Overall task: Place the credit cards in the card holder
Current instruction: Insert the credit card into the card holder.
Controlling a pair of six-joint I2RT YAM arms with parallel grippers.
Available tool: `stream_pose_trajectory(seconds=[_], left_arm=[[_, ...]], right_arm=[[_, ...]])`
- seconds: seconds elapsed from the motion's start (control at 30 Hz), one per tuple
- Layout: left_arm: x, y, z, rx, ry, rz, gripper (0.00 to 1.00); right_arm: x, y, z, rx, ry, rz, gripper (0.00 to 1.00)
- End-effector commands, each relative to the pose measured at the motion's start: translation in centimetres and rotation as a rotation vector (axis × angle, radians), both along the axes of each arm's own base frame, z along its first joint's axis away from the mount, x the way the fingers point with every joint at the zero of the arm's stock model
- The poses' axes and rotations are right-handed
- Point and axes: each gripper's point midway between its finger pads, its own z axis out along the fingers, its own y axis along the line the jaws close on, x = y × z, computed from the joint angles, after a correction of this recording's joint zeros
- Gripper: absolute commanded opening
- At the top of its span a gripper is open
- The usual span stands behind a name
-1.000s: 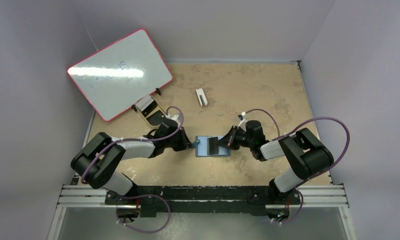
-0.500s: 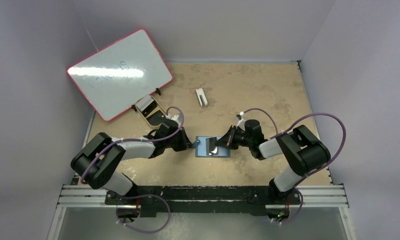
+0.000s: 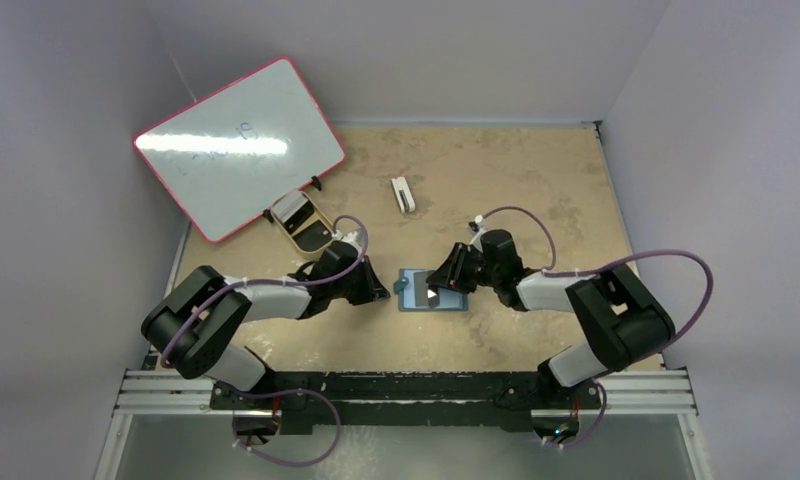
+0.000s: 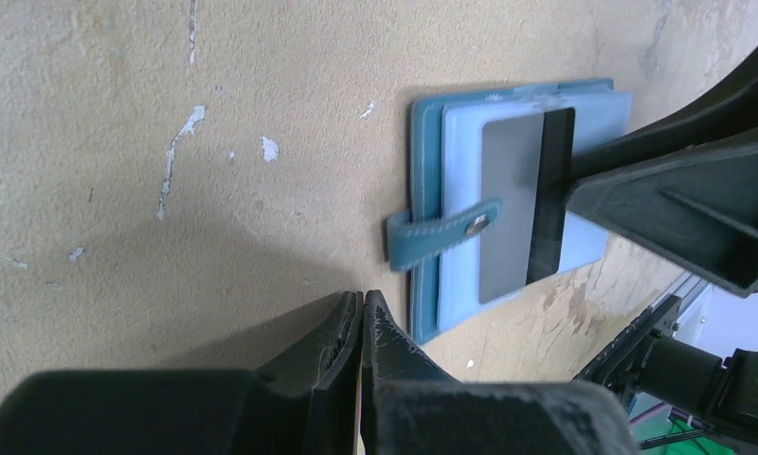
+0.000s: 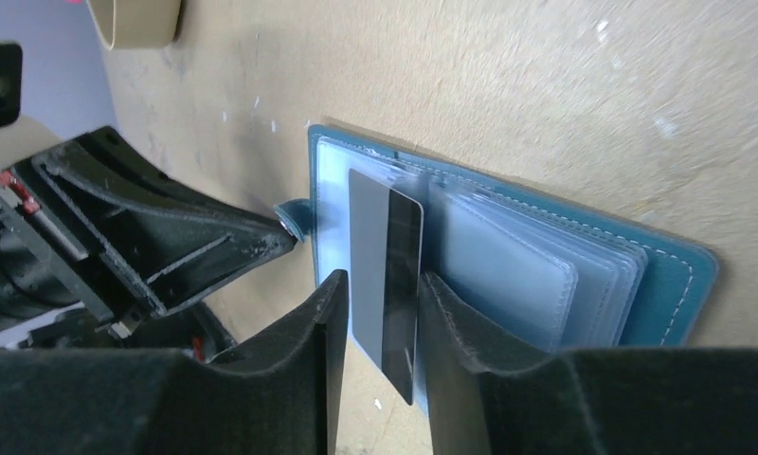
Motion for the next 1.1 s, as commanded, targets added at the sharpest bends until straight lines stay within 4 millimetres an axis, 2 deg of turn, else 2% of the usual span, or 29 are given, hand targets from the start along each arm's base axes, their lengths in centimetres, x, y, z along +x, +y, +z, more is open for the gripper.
stream_pose_trajectory(seconds=[0.0,0.23,0.47,1.07], left_arm=[[-0.6,0.7,-0.7,0.031,0.008,0.009,0.00],[-0.5,0.5,-0.5,0.019,0.005,0.011,0.00],[-0.4,0.0,-0.1,0.002,-0.002,0.008,0.00],[-0.6,-1.3,-0.1,-0.014,-0.002,-0.005,0.00]], right_arm=[[1.6,-2.1,0.0,-0.174,-0.046,-0.057,0.38],[1.5,-1.8,0.2,-0.180,-0.043,-0.040,0.42],[1.9,-1.2,0.2,-0.189,-0.049,-0.031,0.42],[0.6,3.7,1.6,-0.030,-0.060,0.067,0.42]])
